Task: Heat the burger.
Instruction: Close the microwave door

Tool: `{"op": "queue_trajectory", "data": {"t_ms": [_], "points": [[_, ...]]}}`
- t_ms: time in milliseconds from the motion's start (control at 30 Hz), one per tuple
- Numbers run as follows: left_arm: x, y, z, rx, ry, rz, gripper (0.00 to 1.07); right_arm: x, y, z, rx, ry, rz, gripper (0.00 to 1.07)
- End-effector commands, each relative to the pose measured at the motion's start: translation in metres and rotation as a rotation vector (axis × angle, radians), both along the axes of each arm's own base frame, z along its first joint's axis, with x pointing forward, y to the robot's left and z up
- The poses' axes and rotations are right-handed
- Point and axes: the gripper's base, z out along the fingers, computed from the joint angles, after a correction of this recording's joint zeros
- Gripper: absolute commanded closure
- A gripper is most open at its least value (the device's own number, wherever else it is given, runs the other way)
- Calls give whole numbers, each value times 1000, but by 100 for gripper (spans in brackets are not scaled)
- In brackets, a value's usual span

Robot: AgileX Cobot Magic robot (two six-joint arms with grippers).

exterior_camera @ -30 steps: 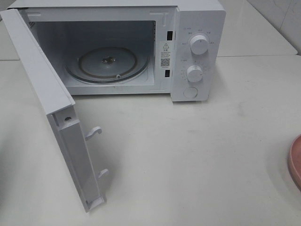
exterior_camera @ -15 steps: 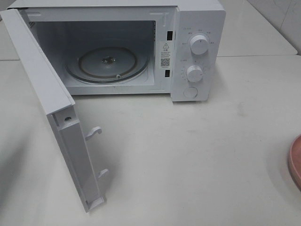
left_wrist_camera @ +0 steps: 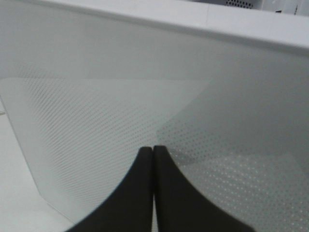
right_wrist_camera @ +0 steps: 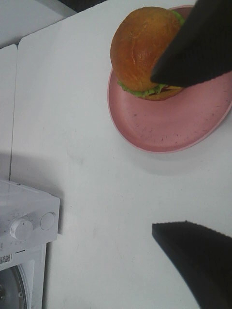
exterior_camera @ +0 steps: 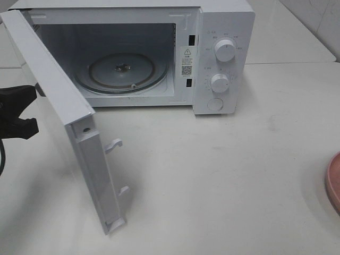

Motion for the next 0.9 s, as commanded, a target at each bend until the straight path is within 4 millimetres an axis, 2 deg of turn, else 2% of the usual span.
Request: {"op": "queue_trajectory", "data": {"t_ms": [33,100,200,267,300,367,467,533,733,900], "points": [[3,-6,4,-16,-31,-3,107,-3,0,-1,6,-29,-7,32],[8,-18,4,-17,-45,-3,107,-3,0,-1,6,-29,-7,32],[9,-22,4,-17,-45,-2,107,-3,0,-1,6,-29,-7,32],[15,-39,4,-24,-49,2,107,-3,0,-1,6,-29,-7,32],[15,-39,4,-24,-49,2,107,-3,0,-1,6,-29,-7,32],[20,-52,3,-20,-43,27,107,-3,0,-1,6,-29,-7,32],[22,-57,3,-18,-42,35,107,-3,0,-1,6,-29,-7,32],[28,-76,3,-17,-45,69,107,-3,0,-1,6,-29,-7,32],[38,-97,1,-25,-38,123,107,-3,0,-1,6,-29,-7,32],[51,-123,1,-15,-46,163,107,-3,0,-1,6,-29,-7,32]]}}
